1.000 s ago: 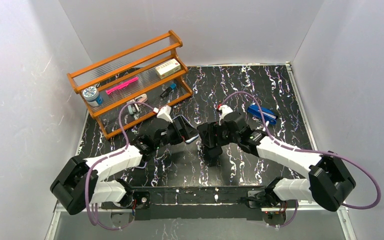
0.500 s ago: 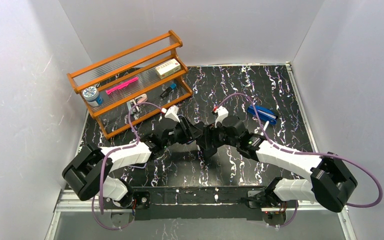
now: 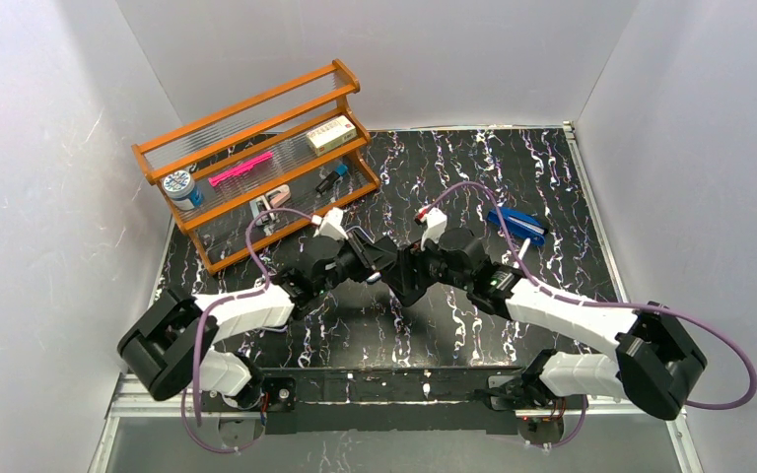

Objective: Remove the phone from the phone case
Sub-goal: Pick up the phone at the center of the board, then remove the phone case from the phone.

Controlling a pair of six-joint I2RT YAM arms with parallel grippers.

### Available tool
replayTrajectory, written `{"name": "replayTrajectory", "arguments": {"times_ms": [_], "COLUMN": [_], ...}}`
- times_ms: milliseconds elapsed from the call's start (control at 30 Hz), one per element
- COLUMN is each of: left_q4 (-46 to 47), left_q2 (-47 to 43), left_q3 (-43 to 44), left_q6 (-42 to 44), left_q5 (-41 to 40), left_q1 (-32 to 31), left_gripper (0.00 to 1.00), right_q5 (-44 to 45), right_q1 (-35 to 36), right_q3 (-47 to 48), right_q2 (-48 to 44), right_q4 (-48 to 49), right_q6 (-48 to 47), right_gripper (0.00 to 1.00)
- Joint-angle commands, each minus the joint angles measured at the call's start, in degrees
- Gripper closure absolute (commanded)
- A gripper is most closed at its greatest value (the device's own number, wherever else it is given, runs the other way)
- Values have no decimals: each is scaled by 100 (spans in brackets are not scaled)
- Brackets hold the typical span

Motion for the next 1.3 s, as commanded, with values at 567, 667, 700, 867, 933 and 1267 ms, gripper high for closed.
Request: {"name": "replayTrajectory", "arguments": {"times_ms": [567, 667, 700, 867, 933, 1267], "left_q4": [1498, 1581, 1598, 1669, 1682, 1695], "left_q2": [-2171, -2204, -2212, -2239, -2235, -1909], "left_q3": [-925, -925, -923, -932, -925, -744], "left_q6": [-1586, -1707, -1743, -1870, -1897, -1985], "left_q5": [-1726, -1606, -1575, -1506, -1489, -912], "left_q1": [317, 317, 317, 317, 317, 388], "left_gripper": [100, 100, 100, 100, 100, 100], "right_q5": [-1204, -1525, -1610, -1943, -2032, -2373], "right_q1": [-705, -720, -719, -748, -767, -824], "right_q3": [-1266, -1338, -1341, -1321, -1273, -1410], "right_q2": [-1703, -1495, -1426, -1106, -1022, -866], "right_q4": [2471, 2990, 3154, 3769, 3899, 4636], "right_q6": [2567, 2763, 2819, 2975, 2990, 2425], "right_gripper": [3, 7, 9, 27, 35, 87]}}
